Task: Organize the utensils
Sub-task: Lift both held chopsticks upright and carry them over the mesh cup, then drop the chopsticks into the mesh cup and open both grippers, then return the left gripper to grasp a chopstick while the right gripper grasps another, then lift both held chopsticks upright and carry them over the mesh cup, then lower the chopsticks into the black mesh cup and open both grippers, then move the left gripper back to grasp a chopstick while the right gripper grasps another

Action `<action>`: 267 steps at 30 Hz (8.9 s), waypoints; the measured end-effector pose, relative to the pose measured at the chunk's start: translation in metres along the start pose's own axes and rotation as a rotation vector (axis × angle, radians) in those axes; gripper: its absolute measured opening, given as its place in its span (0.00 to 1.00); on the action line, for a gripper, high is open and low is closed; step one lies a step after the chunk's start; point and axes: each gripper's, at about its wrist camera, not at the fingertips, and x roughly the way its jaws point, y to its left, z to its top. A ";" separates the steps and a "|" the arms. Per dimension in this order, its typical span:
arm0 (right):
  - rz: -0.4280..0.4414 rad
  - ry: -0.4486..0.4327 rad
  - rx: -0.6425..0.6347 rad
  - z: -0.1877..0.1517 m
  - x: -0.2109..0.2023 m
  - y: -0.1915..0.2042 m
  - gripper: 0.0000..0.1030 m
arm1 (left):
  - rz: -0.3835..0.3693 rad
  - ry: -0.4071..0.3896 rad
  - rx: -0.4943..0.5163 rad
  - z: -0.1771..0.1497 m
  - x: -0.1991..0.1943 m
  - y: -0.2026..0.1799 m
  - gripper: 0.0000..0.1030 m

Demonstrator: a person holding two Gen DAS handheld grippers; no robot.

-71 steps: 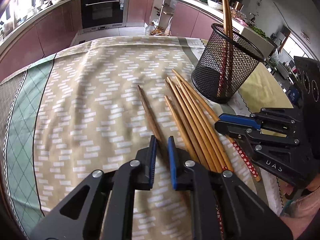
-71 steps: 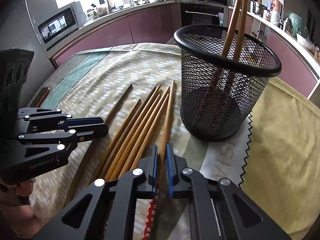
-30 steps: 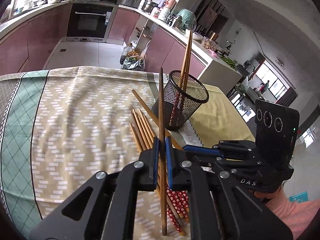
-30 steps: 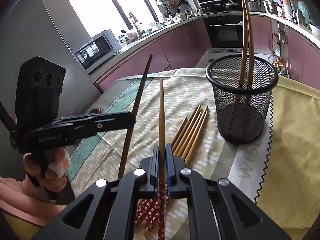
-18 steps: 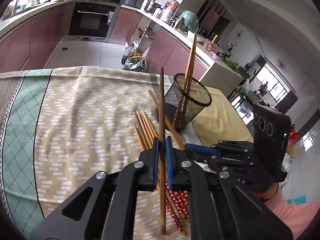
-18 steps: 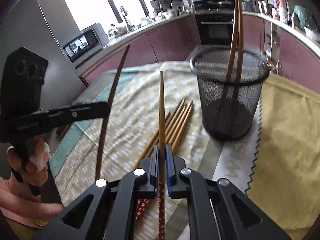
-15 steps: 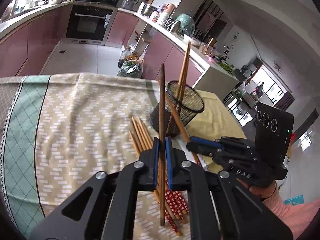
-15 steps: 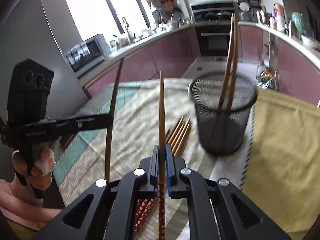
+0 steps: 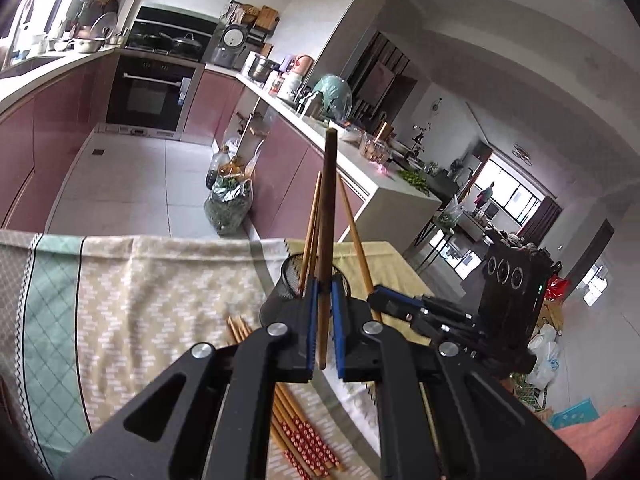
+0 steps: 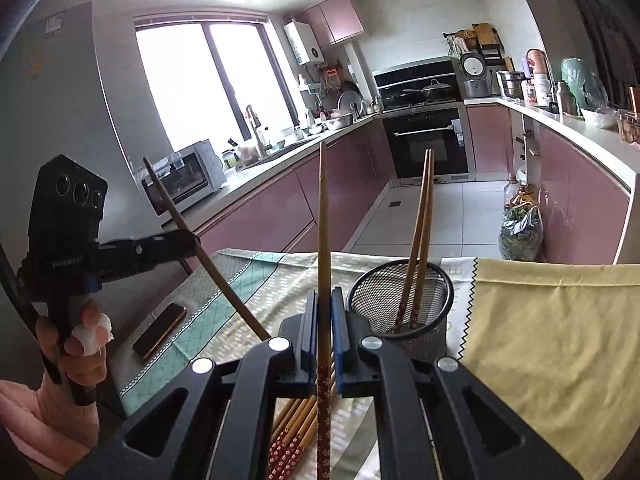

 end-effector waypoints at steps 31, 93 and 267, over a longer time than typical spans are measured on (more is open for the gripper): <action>-0.203 -0.127 0.007 0.025 0.064 -0.048 0.06 | 0.191 0.150 0.184 0.041 0.122 -0.011 0.15; -0.141 0.414 -0.077 -0.093 0.093 0.029 0.28 | 0.487 0.343 0.081 -0.131 0.091 0.053 0.74; -0.035 0.206 -0.023 -0.046 0.037 0.026 0.38 | 0.399 0.091 0.082 -0.076 0.052 0.035 0.60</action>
